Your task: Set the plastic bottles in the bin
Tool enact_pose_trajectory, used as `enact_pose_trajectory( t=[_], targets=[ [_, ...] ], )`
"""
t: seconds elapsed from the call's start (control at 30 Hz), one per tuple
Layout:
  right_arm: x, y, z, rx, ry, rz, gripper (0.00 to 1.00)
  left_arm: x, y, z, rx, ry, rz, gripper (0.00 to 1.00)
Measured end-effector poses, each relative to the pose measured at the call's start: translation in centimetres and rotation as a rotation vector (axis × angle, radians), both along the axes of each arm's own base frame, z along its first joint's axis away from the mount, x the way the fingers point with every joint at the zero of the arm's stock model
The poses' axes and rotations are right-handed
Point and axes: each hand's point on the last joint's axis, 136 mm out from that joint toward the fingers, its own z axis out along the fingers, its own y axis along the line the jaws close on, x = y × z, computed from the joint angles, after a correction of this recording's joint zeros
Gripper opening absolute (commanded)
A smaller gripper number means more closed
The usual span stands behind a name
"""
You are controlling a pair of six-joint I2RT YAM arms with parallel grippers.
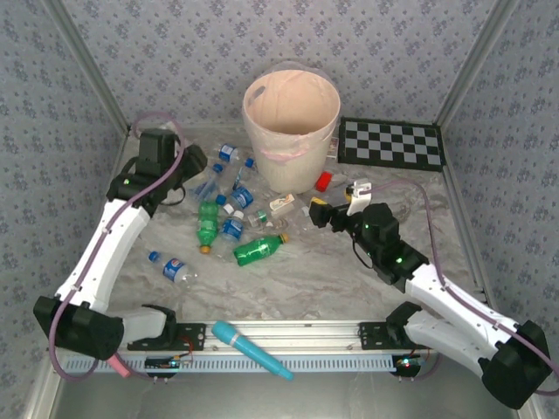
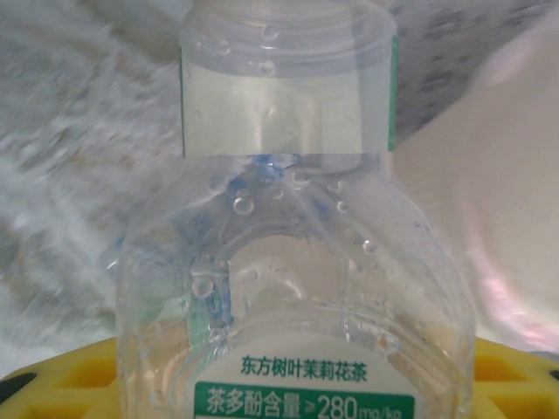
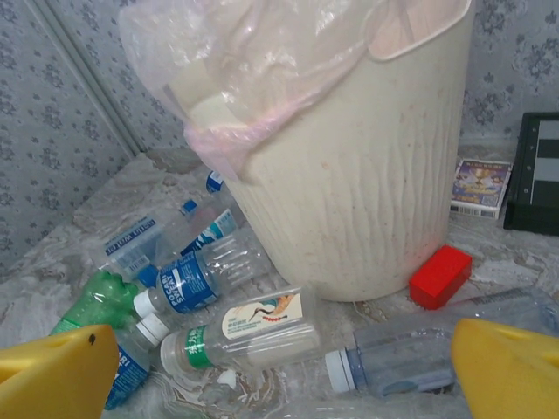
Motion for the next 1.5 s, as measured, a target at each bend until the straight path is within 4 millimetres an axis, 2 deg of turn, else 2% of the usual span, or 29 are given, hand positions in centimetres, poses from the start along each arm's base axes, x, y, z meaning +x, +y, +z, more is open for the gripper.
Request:
enact_pose_trajectory(
  t=[0.1, 0.27, 0.5, 0.6, 0.7, 0.8, 0.93, 1.07, 1.27, 1.37, 1.5],
  targets=[
    [0.0, 0.0, 0.2, 0.005, -0.007, -0.001, 1.0, 1.4, -2.0, 3.1, -0.004, -0.055, -0.045, 0.58],
    [0.0, -0.1, 0.2, -0.003, -0.011, -0.003, 1.0, 4.5, -5.1, 6.6, -0.015, -0.108, -0.094, 0.58],
    [-0.1, -0.1, -0.2, -0.012, -0.01, -0.002, 1.0, 8.3, -12.1, 11.9, -0.024, -0.204, -0.216, 0.58],
    [-0.1, -0.1, -0.2, -0.012, -0.01, -0.002, 1.0, 9.5, -14.3, 13.8, -0.027, -0.247, -0.251, 0.57],
    [0.0, -0.2, -0.2, -0.013, -0.011, -0.006, 1.0, 10.7, -15.8, 15.1, -0.033, -0.283, -0.27, 0.57],
    [0.0, -0.2, -0.2, -0.014, -0.011, -0.007, 1.0, 11.7, -16.9, 15.1, -0.034, -0.305, -0.281, 0.58],
    [0.0, -0.2, -0.2, -0.014, -0.011, -0.008, 1.0, 12.6, -17.5, 13.2, -0.018, -0.264, -0.287, 0.57],
    [0.0, -0.2, -0.2, -0.014, -0.011, -0.01, 1.0, 13.0, -17.8, 12.0, -0.008, -0.239, -0.289, 0.58],
    [0.0, -0.2, -0.2, -0.015, -0.011, -0.011, 1.0, 13.0, -17.9, 11.7, -0.008, -0.23, -0.296, 0.58],
    [0.0, -0.2, -0.2, -0.016, -0.01, -0.012, 1.0, 13.0, -18.0, 11.6, -0.008, -0.23, -0.298, 0.68],
    [0.0, -0.2, -0.3, -0.016, -0.009, -0.012, 1.0, 12.8, -18.2, 11.6, -0.001, -0.232, -0.309, 0.98]
  ],
)
